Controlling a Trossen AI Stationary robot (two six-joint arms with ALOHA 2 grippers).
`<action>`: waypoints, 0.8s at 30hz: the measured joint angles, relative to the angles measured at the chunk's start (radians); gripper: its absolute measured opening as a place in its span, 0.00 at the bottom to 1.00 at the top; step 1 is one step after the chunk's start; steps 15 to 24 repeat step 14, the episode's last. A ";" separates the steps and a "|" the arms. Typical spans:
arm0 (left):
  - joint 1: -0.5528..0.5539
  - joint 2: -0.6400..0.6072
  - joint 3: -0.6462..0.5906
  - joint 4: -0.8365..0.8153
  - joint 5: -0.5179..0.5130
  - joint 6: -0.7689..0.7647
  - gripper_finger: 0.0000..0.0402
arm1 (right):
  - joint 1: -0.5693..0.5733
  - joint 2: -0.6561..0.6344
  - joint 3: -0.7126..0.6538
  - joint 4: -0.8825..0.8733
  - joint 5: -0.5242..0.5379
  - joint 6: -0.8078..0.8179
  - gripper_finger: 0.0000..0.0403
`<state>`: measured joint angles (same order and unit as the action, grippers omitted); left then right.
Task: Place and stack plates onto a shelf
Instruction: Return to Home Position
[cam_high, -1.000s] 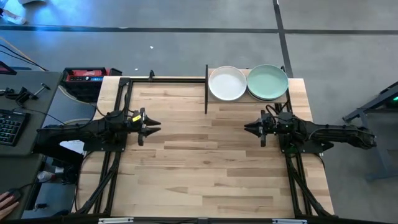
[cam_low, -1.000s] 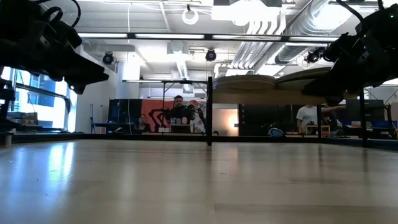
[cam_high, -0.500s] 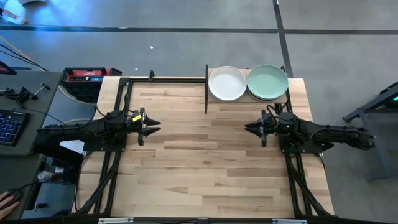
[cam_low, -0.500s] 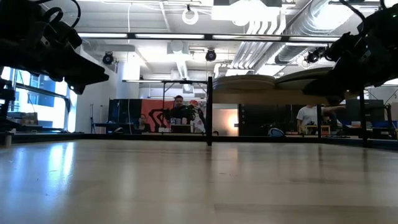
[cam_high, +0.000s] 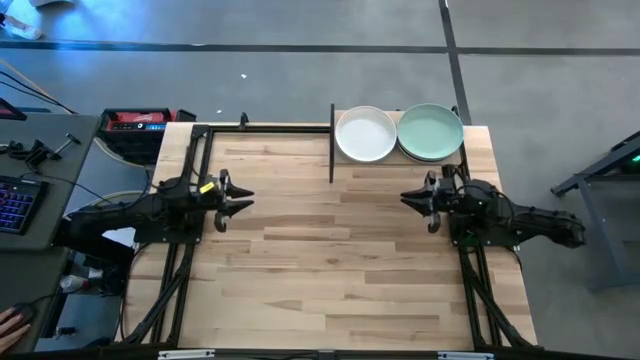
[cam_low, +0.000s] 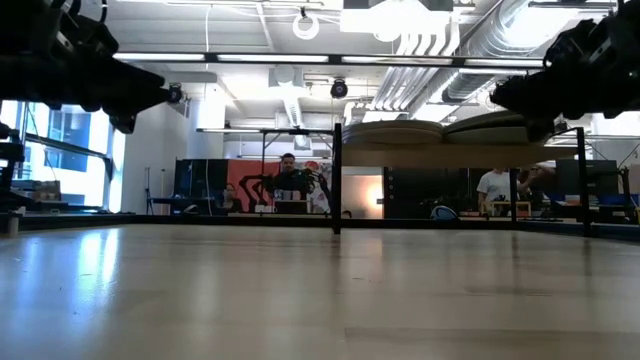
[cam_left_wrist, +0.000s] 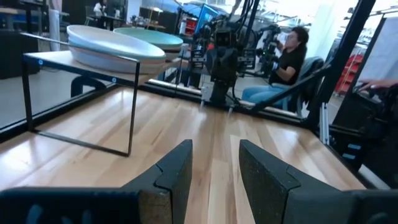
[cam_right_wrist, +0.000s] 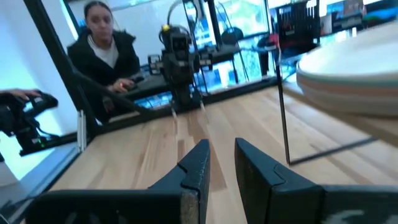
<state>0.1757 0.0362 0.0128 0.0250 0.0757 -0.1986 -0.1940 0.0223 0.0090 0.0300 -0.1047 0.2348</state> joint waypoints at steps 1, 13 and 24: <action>0.000 -0.005 0.000 0.000 0.000 0.000 0.30 | 0.000 -0.016 0.000 0.000 0.000 0.000 0.14; 0.000 -0.033 0.000 0.000 -0.001 0.000 0.30 | 0.005 -0.022 0.000 0.002 -0.001 0.000 0.14; 0.000 -0.033 0.000 0.000 -0.001 0.000 0.30 | 0.005 -0.022 0.000 0.002 -0.001 0.000 0.14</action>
